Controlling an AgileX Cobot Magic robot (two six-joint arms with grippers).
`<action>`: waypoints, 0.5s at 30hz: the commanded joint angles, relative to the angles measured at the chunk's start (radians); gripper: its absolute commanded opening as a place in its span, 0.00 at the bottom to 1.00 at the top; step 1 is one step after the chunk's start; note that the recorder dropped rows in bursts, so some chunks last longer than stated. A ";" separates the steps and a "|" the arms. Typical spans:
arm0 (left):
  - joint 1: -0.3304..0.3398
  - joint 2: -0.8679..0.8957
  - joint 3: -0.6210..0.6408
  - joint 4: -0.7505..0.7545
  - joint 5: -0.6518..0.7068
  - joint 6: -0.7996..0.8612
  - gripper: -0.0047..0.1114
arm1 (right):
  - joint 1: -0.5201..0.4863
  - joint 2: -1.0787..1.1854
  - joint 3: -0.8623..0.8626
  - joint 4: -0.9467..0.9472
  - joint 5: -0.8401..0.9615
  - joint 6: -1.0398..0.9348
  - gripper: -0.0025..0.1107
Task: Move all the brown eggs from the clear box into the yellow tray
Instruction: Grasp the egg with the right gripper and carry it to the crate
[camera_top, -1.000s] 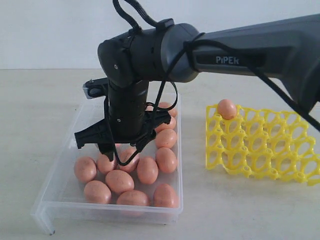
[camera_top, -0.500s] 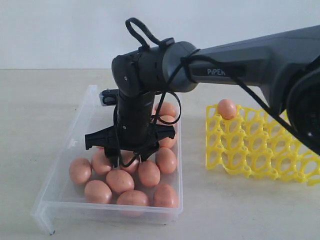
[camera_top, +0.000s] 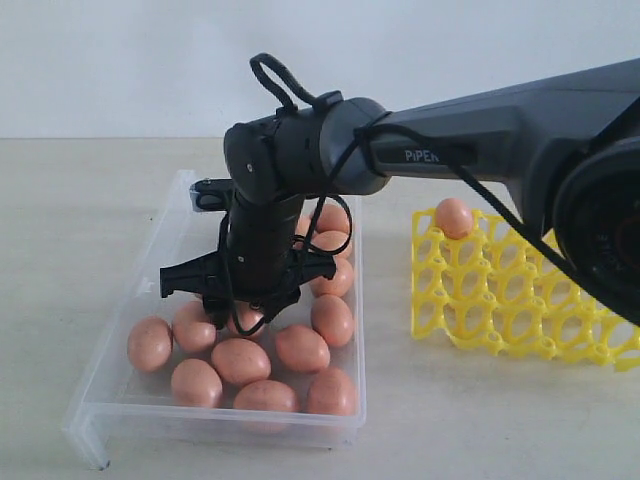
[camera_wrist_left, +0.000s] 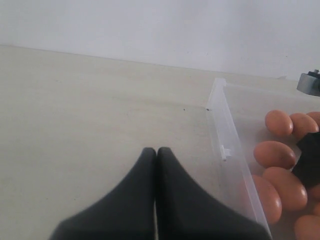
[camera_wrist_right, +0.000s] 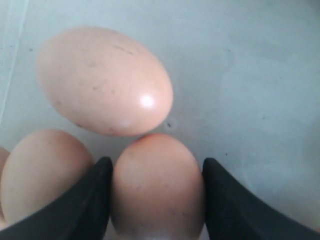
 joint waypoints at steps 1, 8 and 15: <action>-0.003 0.001 -0.002 -0.002 -0.007 0.000 0.00 | -0.003 -0.010 -0.005 -0.006 -0.016 -0.032 0.02; -0.003 0.001 -0.002 -0.002 -0.007 0.000 0.00 | -0.003 -0.096 -0.005 -0.069 -0.084 -0.054 0.02; -0.003 0.001 -0.002 -0.002 -0.007 0.000 0.00 | -0.003 -0.302 -0.005 -0.177 -0.233 -0.084 0.02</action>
